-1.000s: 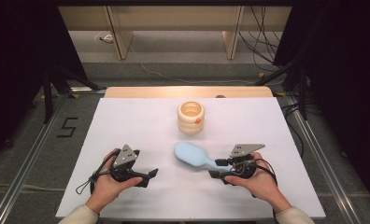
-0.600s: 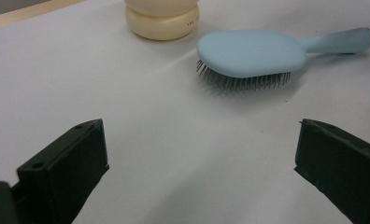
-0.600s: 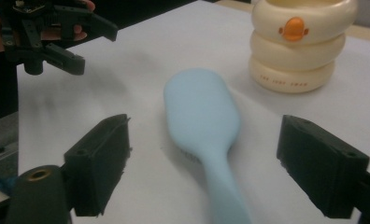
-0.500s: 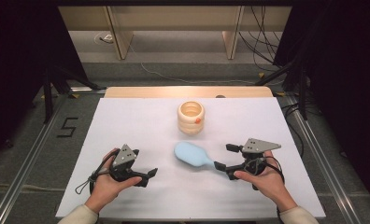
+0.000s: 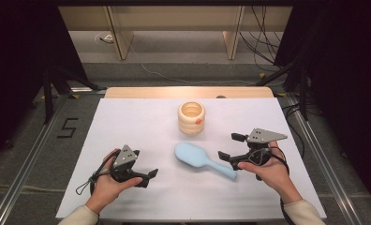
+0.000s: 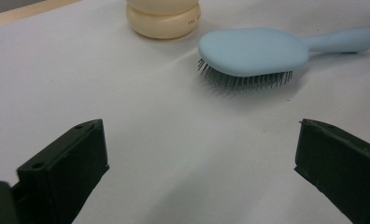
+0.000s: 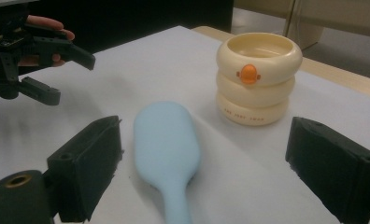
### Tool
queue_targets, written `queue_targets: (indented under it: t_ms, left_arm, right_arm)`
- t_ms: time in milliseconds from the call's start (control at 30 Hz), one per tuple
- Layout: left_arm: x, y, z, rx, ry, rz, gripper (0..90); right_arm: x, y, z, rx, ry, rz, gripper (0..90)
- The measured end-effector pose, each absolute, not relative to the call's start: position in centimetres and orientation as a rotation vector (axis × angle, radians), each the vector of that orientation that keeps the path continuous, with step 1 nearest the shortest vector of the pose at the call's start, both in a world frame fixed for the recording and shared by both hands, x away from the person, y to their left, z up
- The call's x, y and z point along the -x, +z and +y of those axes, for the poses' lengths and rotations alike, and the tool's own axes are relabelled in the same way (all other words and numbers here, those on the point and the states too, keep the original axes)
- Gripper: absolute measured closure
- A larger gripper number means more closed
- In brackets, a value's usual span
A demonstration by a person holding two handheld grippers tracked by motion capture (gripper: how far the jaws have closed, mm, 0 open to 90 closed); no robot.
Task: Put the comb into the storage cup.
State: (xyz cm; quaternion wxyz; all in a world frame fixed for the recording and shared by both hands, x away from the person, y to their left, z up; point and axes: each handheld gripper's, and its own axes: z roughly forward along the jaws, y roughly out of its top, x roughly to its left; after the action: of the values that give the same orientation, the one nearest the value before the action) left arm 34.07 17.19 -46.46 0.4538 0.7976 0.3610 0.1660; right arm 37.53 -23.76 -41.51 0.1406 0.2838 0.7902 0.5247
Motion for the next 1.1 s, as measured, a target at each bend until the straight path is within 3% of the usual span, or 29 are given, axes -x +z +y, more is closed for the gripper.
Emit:
queue_targets:
  t_ms: [433,1100]
  left_arm:
    - [-34.1,-46.5,17.2,-1.971,0.41,0.891,1.9]
    - [-34.1,-46.5,17.1,-1.977,0.404,0.886,2.0]
  right_arm:
    - [-39.2,-41.5,-22.0,-0.812,1.399,2.406,11.5]
    - [-40.8,-43.7,-17.6,-0.71,0.811,2.823,16.1]
